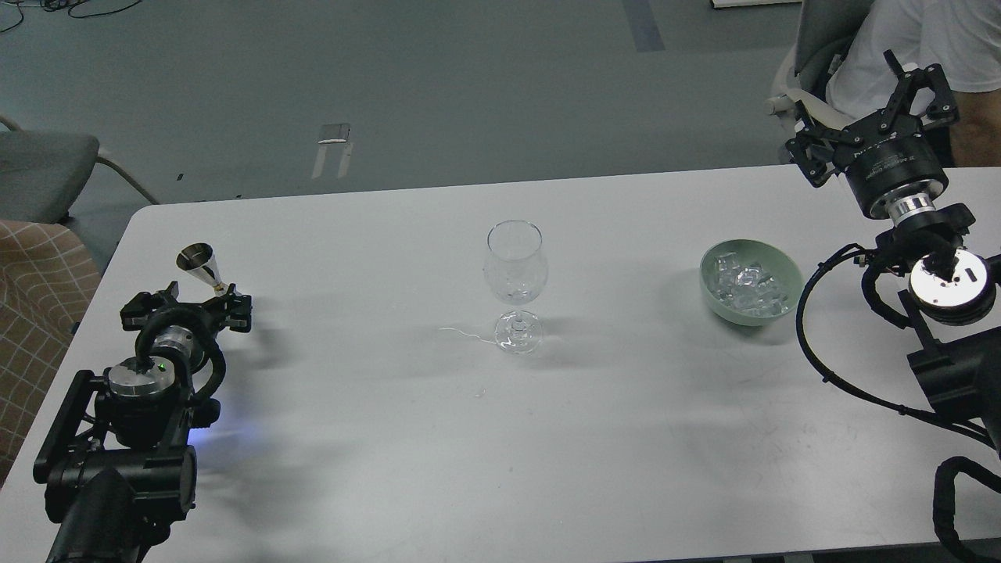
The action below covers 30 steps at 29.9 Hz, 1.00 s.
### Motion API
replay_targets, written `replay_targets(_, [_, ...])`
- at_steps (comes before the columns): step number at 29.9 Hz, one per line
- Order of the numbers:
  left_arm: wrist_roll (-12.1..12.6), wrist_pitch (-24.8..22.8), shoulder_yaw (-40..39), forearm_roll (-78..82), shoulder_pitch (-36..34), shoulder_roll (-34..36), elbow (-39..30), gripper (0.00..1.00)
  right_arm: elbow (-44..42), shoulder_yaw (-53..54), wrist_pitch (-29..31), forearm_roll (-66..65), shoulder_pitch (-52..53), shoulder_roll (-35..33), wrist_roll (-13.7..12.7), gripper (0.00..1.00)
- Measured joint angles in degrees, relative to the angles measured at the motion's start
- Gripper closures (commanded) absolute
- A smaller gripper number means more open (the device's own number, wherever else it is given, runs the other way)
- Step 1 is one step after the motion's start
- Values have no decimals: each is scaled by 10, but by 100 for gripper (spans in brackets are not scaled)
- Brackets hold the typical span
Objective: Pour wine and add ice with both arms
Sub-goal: 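Lift the metal cup upright with the left gripper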
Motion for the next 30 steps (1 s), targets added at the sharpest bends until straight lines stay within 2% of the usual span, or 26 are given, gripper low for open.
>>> replay_targets(9, [-1,-4,0,-1,-31,-1,38,26,-2,0,-6,0,0,0,1,0])
replay_targets(14, [-1,-5,0,-1,-37,-2,43,38,-2,0,-6,0,0,-1,1,0])
replay_targets(30, [-1,-45,1,-1,-66,-1,106,38,-2,-1,-6,-1,6,-2,1,0])
